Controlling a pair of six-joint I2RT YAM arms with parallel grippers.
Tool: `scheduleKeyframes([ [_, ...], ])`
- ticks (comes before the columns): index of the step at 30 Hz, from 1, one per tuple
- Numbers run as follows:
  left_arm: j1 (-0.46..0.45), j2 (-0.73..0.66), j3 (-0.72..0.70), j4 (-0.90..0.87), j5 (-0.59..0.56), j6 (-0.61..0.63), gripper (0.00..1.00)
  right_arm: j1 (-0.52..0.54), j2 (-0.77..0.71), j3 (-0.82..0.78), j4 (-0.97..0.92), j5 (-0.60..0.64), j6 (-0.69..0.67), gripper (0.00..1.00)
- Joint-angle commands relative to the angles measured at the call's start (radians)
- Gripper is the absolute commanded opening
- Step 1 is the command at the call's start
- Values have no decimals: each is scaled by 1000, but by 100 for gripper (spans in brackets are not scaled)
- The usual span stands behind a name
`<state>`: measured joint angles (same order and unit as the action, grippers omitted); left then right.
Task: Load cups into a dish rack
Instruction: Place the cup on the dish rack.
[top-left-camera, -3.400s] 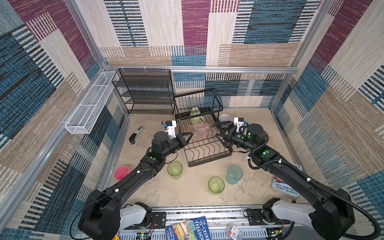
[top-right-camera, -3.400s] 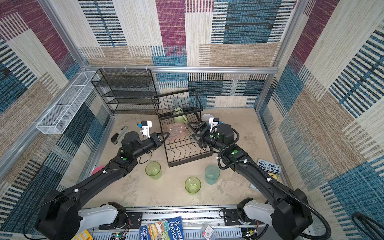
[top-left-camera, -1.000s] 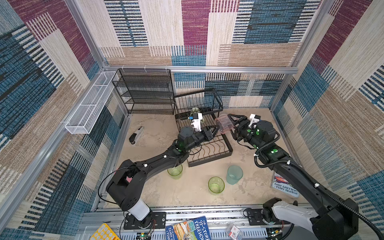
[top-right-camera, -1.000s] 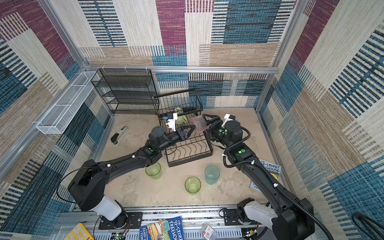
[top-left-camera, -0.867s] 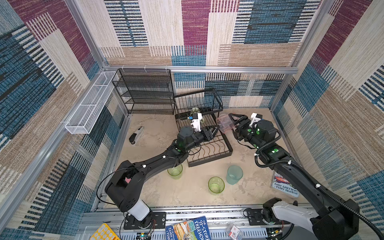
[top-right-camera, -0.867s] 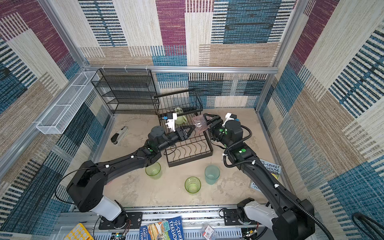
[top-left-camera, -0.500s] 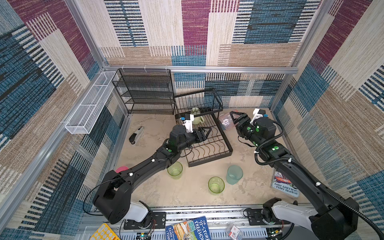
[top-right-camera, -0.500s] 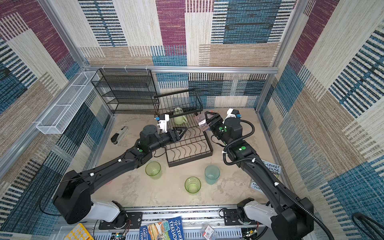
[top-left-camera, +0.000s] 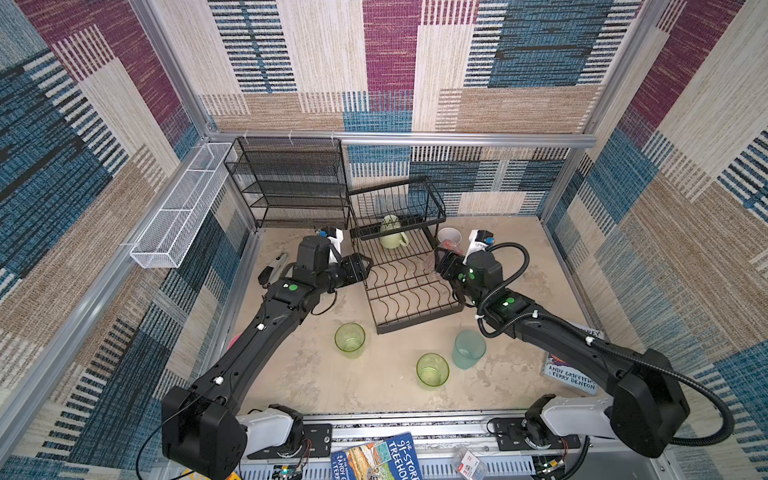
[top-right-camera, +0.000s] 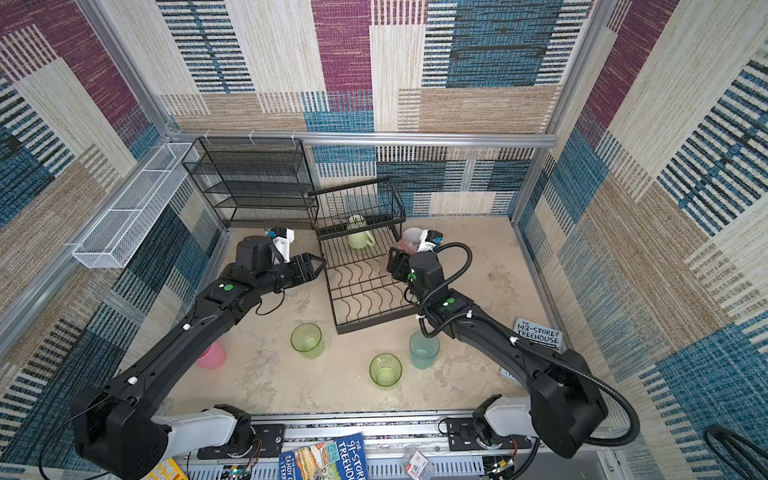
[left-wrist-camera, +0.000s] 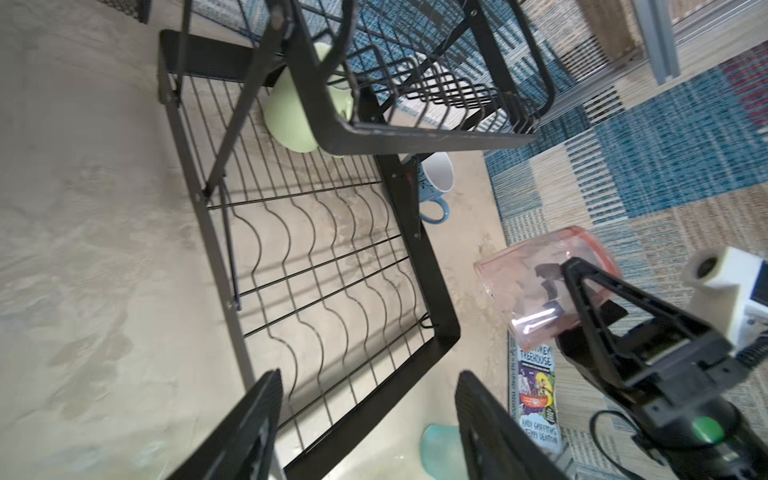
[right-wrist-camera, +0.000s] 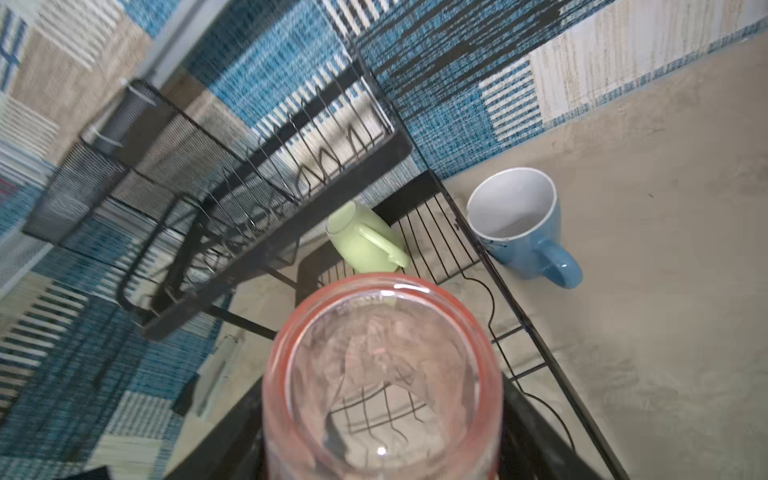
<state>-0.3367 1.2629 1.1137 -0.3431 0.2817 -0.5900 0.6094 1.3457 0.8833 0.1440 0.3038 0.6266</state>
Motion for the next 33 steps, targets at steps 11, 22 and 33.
scheduleKeyframes([
  [11, 110, -34, 64, -170, 39, 133, 70, 21, 330, 18, 466, 93, -395, 49],
  [22, 134, -94, 81, -166, 4, 195, 69, 20, 606, 155, 691, 115, -621, 51],
  [33, 165, -169, -20, -62, 32, 184, 69, -20, 776, 314, 674, 47, -704, 51],
])
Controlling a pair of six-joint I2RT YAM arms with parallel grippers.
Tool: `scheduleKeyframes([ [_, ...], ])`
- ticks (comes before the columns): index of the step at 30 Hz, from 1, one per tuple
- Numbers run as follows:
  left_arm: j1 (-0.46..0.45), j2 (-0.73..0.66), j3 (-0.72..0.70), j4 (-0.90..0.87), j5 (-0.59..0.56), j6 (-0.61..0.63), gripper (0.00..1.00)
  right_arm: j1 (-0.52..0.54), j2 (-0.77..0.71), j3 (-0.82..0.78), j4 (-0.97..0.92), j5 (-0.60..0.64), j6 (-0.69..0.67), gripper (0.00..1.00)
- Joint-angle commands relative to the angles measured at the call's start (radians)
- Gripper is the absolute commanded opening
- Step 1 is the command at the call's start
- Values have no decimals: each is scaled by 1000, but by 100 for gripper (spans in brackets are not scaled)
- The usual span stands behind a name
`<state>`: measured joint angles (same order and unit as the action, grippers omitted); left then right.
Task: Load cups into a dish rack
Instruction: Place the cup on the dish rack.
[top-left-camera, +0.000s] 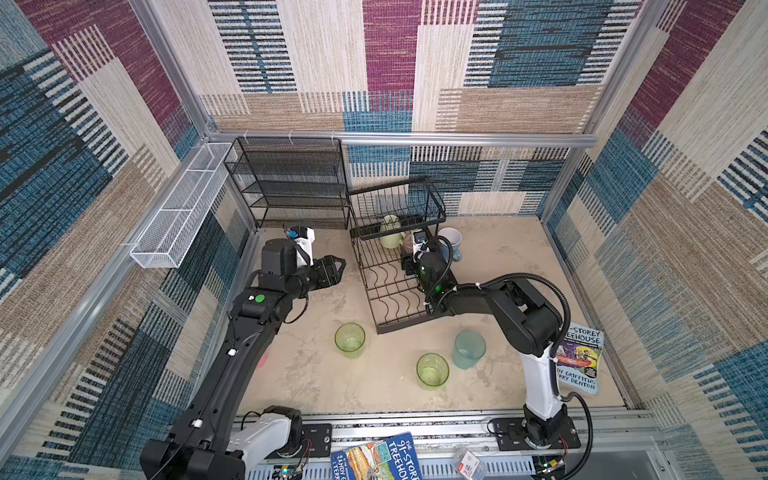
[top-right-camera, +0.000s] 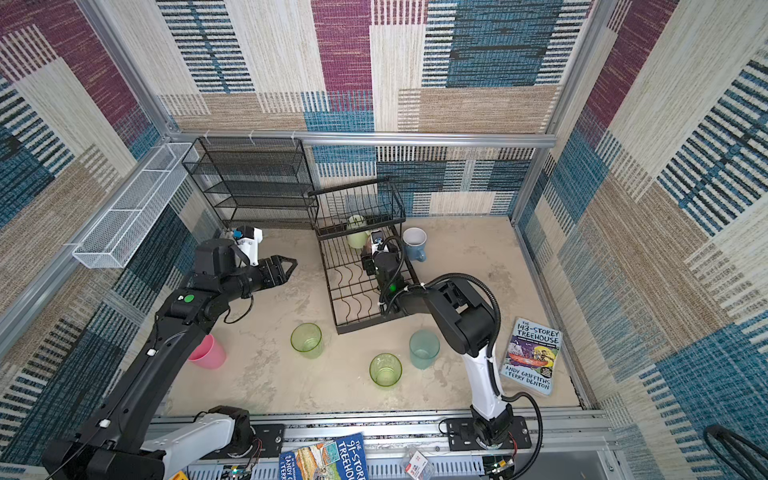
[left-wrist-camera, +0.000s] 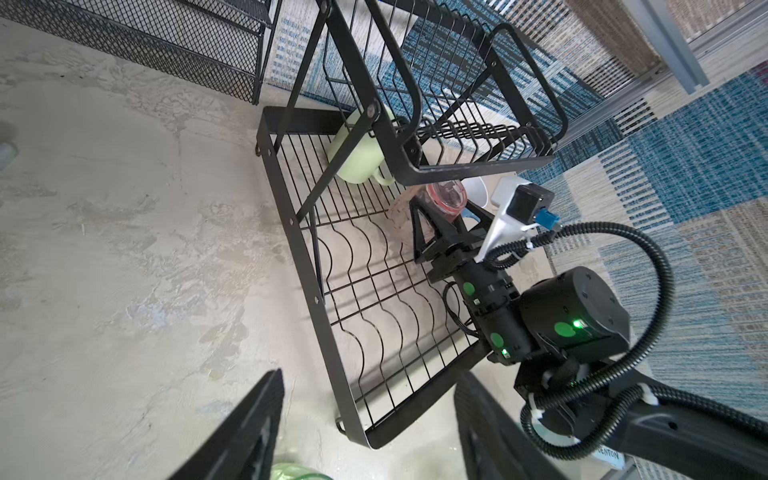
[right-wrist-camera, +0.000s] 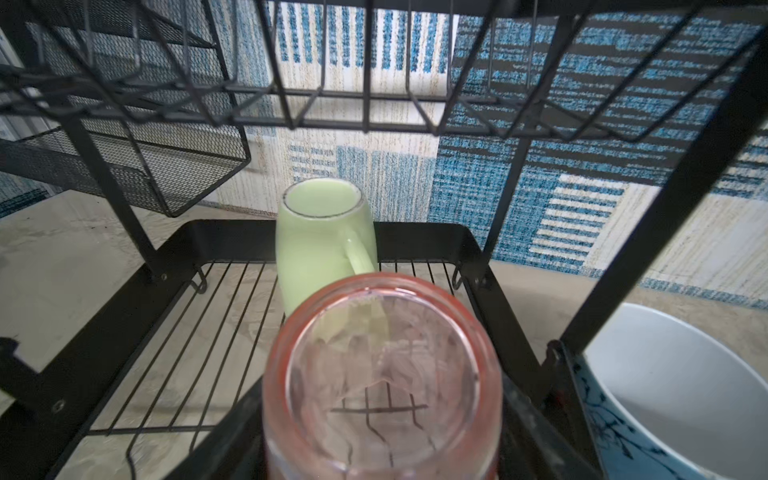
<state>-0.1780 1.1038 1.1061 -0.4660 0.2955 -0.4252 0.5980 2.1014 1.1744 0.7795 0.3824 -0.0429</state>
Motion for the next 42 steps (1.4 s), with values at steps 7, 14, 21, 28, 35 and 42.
scheduleKeyframes([
  [7, 37, -22, -50, 111, 52, -7, 68, -51, 59, 58, 27, -85, -21, 53],
  [14, 67, -24, -78, 160, 94, -45, 68, -70, 97, 142, -68, -112, 2, 55],
  [21, 84, -30, -97, 185, 117, -68, 68, -82, 123, 207, -151, -124, 22, 55],
  [28, 89, -37, -104, 194, 123, -75, 68, -82, 112, 199, -178, -120, 28, 60],
  [35, 91, -55, -115, 198, 116, -76, 68, -82, 115, 212, -213, -111, 36, 65],
  [42, 90, -67, -120, 201, 115, -78, 67, -83, 111, 212, -235, -101, 43, 76],
])
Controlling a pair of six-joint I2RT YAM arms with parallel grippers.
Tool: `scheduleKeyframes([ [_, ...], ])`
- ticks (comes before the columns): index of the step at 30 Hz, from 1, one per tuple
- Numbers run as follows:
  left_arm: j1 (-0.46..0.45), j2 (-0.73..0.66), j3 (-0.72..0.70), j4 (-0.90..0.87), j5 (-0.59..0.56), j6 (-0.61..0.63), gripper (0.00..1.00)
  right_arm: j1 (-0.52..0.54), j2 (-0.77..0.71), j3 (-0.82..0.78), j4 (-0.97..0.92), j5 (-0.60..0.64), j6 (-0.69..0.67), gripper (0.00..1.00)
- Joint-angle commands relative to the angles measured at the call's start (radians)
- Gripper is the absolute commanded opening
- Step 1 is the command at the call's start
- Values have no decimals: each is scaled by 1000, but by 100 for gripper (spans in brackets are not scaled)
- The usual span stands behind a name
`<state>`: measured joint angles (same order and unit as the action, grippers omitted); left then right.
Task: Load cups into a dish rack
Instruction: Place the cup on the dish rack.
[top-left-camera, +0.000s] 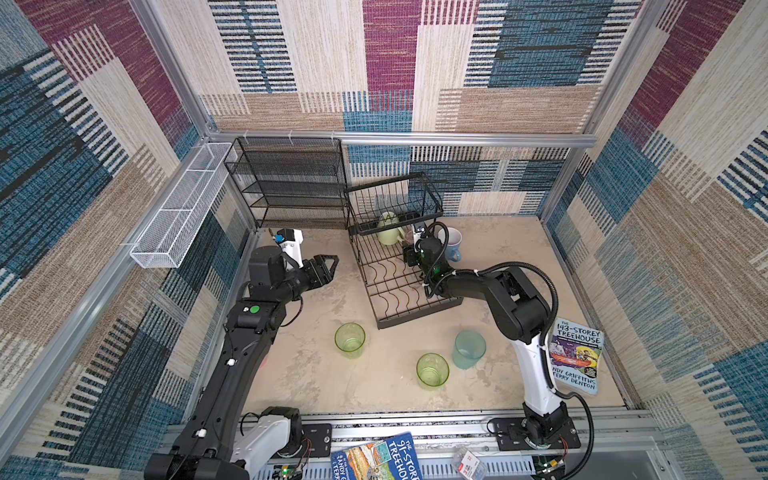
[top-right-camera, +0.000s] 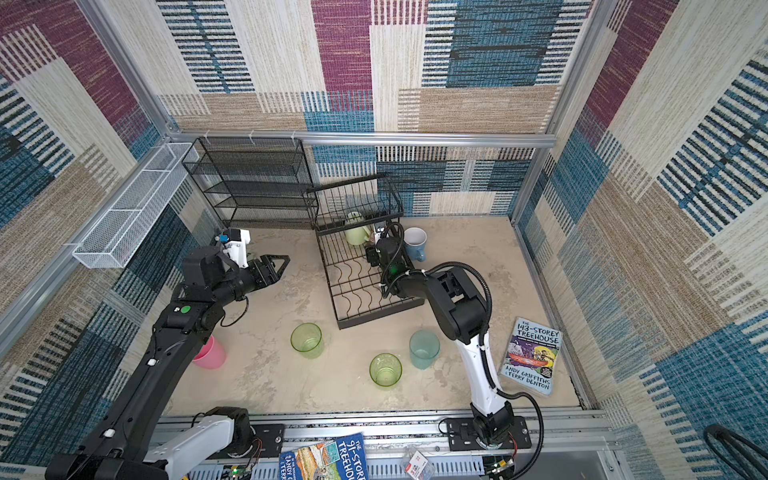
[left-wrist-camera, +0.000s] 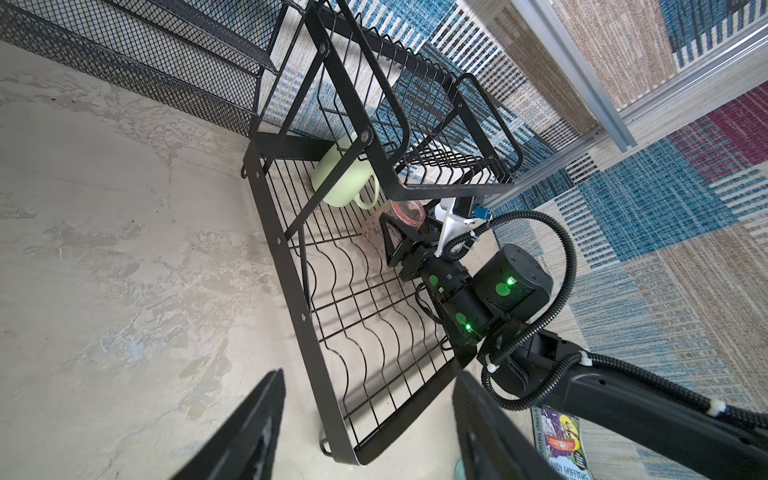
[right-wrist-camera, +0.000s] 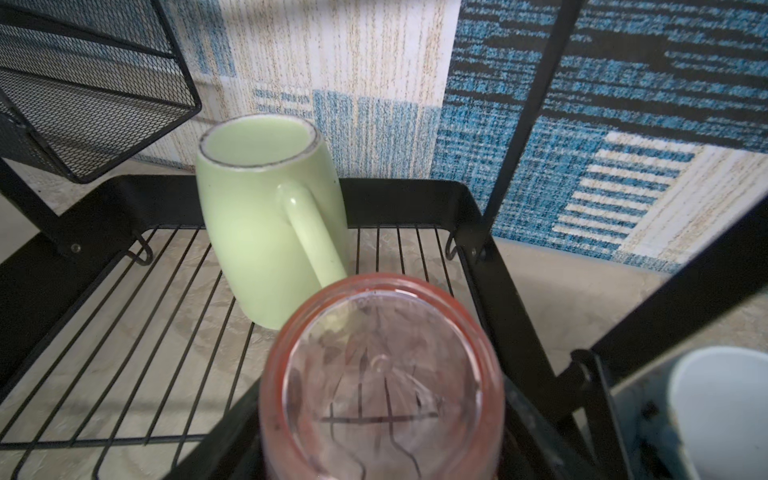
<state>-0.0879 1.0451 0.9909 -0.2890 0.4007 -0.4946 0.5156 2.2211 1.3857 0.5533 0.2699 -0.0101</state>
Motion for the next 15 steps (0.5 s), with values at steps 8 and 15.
scheduleKeyframes([
  [8, 0, -20, -11, 28, 4, -7, 70, 0, -9, 1, -10, 12, 10, 88],
  [15, 0, -14, -13, 30, 3, -3, 72, 0, -25, -28, 12, 14, 12, 97],
])
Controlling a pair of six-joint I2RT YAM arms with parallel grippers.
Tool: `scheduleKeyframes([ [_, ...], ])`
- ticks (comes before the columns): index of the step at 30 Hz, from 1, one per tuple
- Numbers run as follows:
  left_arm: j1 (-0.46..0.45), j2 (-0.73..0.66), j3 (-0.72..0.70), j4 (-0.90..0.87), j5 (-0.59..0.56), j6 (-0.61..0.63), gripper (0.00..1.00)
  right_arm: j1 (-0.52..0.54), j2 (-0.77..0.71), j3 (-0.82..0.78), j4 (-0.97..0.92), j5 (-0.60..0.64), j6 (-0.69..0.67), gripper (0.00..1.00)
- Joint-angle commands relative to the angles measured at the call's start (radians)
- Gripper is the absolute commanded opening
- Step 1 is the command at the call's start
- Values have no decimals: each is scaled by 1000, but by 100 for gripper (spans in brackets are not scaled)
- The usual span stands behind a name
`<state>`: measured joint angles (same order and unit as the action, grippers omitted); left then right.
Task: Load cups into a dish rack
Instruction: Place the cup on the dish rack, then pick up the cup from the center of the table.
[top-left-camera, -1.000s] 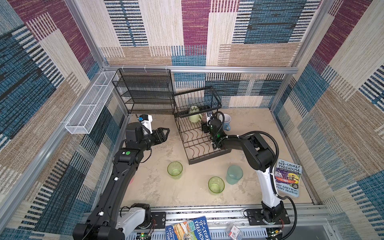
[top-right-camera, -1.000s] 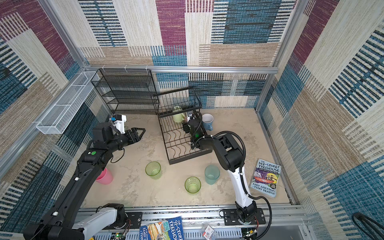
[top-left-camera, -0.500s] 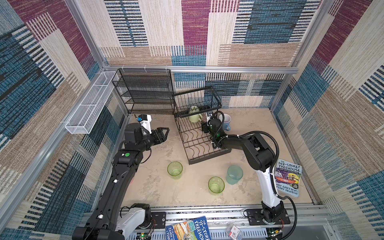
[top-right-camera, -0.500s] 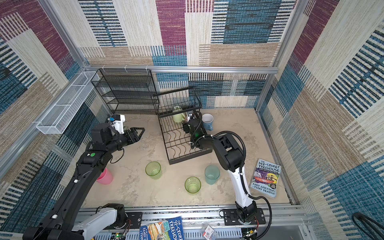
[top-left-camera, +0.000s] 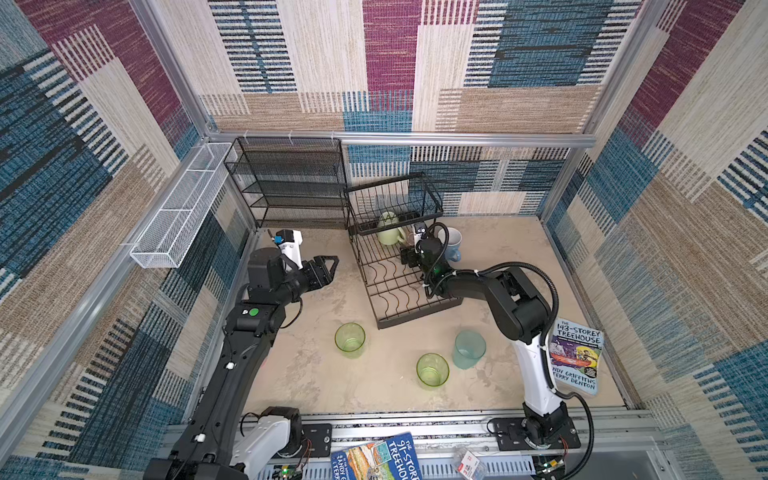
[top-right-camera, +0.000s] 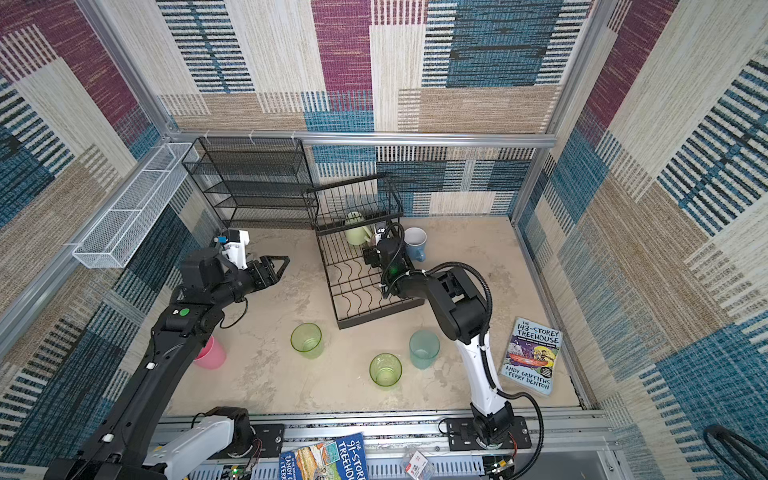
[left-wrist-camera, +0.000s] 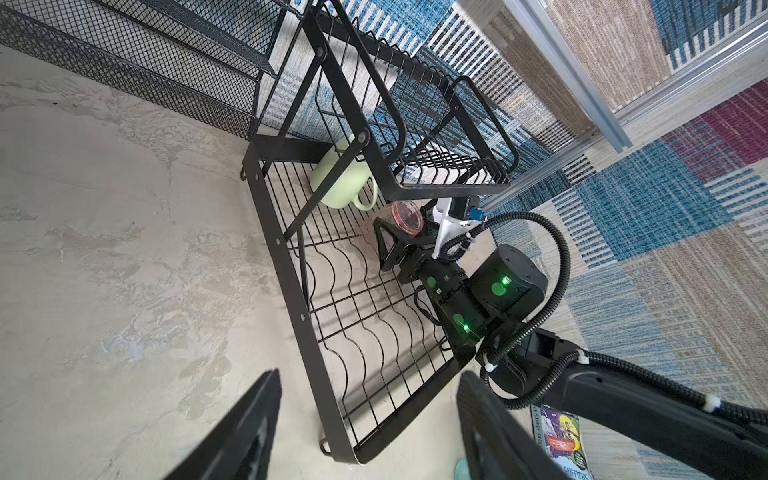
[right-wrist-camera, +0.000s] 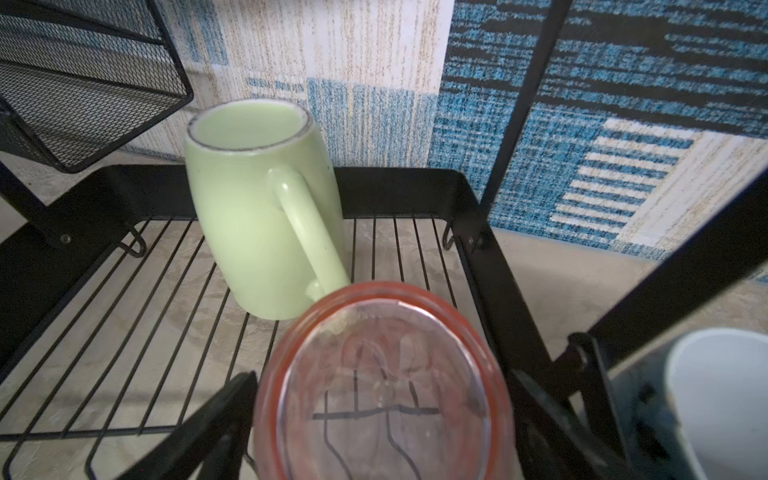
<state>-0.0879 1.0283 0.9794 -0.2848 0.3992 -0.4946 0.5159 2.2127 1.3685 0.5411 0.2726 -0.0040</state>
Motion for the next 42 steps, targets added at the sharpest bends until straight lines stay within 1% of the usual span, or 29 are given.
scheduleKeyframes([
  [1, 0, 3, -1, 23, 0, -1, 72, 1, -23, -23, 33, 13, 5, 99],
  [2, 0, 1, 1, 17, -7, 2, 73, 1, -31, -37, 43, 15, 5, 100],
  [4, 0, -1, 2, 4, -24, 8, 76, 1, -47, -58, 56, 13, 5, 100],
  [11, -1, -16, -7, -10, -46, 14, 81, 7, -108, -139, 89, 10, 10, 100],
  [19, -6, -30, 12, -71, -81, 2, 81, 44, -200, -259, 138, 30, 23, 100],
  [23, -6, -61, -3, -130, -100, -1, 79, 64, -290, -359, 172, 50, 49, 100],
  [27, -6, -93, -38, -186, -103, -13, 77, 87, -389, -438, 159, 89, 73, 100],
  [30, -7, -112, -69, -239, -106, -18, 75, 108, -463, -458, 60, 164, 130, 100],
  [33, -12, -120, -103, -289, -105, -31, 73, 127, -555, -508, -27, 179, 185, 100],
  [38, -49, -89, -139, -375, -143, -51, 68, 134, -660, -496, -318, 162, 281, 99],
  [42, -110, -44, -122, -468, -224, -66, 63, 134, -725, -468, -510, 101, 313, 98],
])
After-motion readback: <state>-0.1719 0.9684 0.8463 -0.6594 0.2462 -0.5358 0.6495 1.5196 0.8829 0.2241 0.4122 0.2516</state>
